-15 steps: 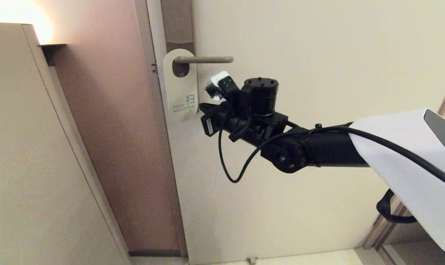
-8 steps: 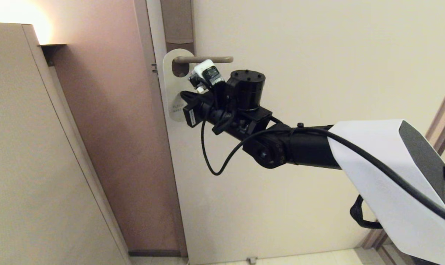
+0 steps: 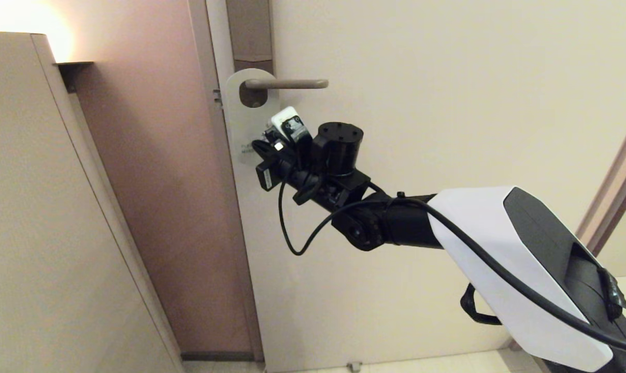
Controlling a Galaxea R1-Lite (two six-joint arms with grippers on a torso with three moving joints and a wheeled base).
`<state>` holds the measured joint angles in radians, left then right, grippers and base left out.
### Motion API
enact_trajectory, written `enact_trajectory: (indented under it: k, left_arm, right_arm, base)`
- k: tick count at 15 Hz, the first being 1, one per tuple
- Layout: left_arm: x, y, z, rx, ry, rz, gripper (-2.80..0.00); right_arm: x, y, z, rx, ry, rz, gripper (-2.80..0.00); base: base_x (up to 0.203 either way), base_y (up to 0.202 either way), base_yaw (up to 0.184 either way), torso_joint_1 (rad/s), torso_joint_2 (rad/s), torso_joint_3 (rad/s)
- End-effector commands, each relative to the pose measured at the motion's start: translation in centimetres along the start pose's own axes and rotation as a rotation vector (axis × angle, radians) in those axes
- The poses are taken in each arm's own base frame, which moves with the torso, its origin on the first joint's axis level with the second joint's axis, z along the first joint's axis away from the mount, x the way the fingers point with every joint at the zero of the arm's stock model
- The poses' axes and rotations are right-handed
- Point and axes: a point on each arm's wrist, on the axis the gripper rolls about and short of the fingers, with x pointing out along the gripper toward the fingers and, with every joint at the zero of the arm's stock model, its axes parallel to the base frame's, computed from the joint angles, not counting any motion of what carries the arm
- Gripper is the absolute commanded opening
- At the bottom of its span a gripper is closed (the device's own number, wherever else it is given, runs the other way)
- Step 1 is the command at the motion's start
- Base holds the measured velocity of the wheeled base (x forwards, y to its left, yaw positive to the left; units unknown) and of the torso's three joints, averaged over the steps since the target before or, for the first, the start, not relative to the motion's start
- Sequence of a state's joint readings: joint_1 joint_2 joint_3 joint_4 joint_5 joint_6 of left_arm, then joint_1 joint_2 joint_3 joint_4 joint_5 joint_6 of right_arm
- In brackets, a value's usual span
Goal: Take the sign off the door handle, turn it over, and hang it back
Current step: Hang the sign back with the other side facing out
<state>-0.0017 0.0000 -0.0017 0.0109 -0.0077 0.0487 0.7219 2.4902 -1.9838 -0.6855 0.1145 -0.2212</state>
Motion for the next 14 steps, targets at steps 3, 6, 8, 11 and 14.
enact_trajectory:
  k: [3, 6, 8, 11, 14]
  left_arm:
    - [0.0, 0.0, 0.0, 0.0, 0.002, 0.0, -2.8]
    - [0.0, 0.0, 0.0, 0.0, 0.002, 0.0, -2.8]
    - [0.0, 0.0, 0.0, 0.0, 0.002, 0.0, -2.8]
    - [0.0, 0.0, 0.0, 0.0, 0.002, 0.0, -2.8]
    - [0.0, 0.0, 0.0, 0.002, 0.002, 0.0, -2.8]
  right_arm:
    - [0.0, -0.5, -0.5, -0.003, -0.009, -0.017, -2.8]
    - [0.0, -1.2, -1.5, -0.006, 0.012, -0.034, -2.8]
    - [0.0, -1.6, -2.0, -0.008, 0.021, -0.044, -2.8]
    - [-0.2, -1.8, -1.1, -0.011, 0.013, -0.064, -2.8]
    - [-1.0, -2.1, 0.5, -0.015, 0.011, -0.07, -2.8]
  base:
    - [0.0, 0.0, 0.0, 0.0, 0.0, 0.0]
    - [0.0, 0.0, 0.0, 0.0, 0.0, 0.0]
    - [0.0, 0.0, 0.0, 0.0, 0.0, 0.0]
    - [0.0, 0.0, 0.0, 0.0, 0.0, 0.0]
    - [0.0, 0.0, 0.0, 0.0, 0.0, 0.0]
